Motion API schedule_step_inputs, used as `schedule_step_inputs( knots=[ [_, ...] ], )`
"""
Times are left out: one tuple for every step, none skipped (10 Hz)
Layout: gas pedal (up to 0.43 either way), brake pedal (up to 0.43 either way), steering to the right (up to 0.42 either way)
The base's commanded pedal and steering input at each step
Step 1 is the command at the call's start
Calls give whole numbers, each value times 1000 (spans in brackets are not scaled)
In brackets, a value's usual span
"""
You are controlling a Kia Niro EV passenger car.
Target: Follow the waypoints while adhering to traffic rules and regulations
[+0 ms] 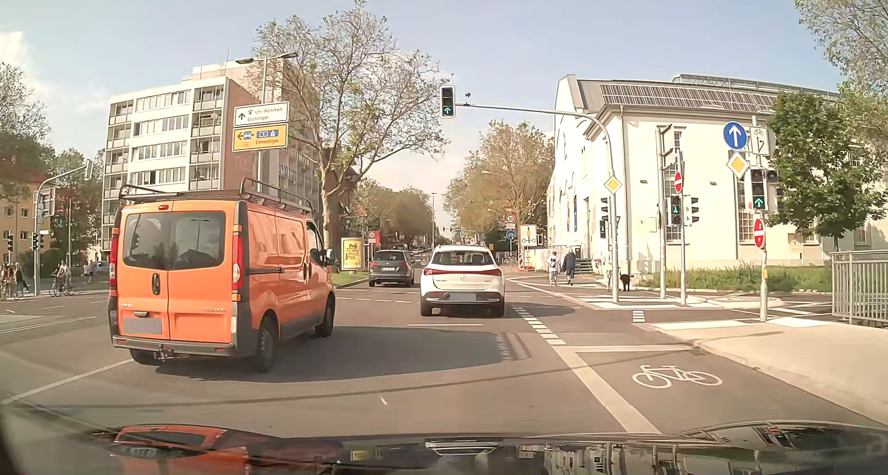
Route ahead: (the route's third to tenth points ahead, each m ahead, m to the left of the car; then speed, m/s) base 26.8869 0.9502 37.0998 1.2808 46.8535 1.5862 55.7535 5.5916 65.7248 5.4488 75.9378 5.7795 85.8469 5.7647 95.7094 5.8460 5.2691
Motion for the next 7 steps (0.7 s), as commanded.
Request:
schedule_step_inputs(
  knots=[
    [248, 0, -4],
    [248, 0, -3],
    [240, 0, -4],
    [240, 0, -3],
    [228, 0, -3],
    [228, 0, -4],
    [228, 0, -3]
  ],
)
